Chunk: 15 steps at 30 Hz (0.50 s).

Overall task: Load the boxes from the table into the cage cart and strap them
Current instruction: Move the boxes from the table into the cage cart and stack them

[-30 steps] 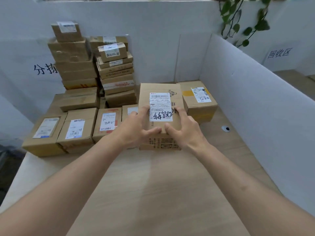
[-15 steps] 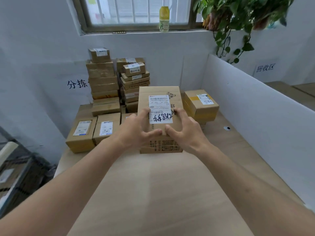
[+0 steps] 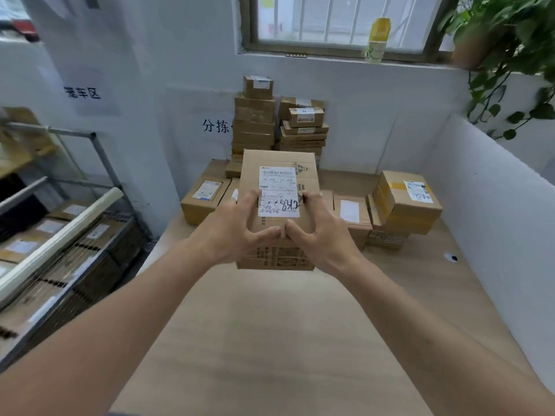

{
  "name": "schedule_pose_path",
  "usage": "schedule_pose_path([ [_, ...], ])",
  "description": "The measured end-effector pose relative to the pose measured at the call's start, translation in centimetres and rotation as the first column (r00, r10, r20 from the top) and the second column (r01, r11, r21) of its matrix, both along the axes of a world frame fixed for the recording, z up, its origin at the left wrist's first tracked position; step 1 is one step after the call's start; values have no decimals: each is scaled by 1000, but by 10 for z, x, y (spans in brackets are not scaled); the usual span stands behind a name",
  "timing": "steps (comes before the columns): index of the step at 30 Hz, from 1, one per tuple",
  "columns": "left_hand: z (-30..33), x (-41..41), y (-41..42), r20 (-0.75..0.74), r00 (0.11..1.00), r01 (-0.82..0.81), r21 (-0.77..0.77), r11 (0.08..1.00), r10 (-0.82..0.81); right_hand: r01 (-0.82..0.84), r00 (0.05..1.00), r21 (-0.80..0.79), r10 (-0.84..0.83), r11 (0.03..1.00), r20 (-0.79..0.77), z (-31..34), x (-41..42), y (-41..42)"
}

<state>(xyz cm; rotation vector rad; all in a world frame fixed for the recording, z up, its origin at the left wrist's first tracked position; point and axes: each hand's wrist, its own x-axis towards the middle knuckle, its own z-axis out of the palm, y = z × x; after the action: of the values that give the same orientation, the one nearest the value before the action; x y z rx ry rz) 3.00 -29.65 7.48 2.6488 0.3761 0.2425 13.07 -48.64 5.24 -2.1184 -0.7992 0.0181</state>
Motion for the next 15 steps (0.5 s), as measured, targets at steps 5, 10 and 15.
schedule_pose_path([
  [5,-8,-56,2,-15,989,-149,-21,989,149,-142,989,-15,142,990,-31,-10,-29,19],
  [10,-15,-118,14,-46,955,-295,-28,955,293,-265,963,-42,262,963,-63,-17,-68,52],
  [15,-22,-183,41,-43,911,-411,-24,911,410,-389,920,-79,382,918,-85,-19,-113,98],
])
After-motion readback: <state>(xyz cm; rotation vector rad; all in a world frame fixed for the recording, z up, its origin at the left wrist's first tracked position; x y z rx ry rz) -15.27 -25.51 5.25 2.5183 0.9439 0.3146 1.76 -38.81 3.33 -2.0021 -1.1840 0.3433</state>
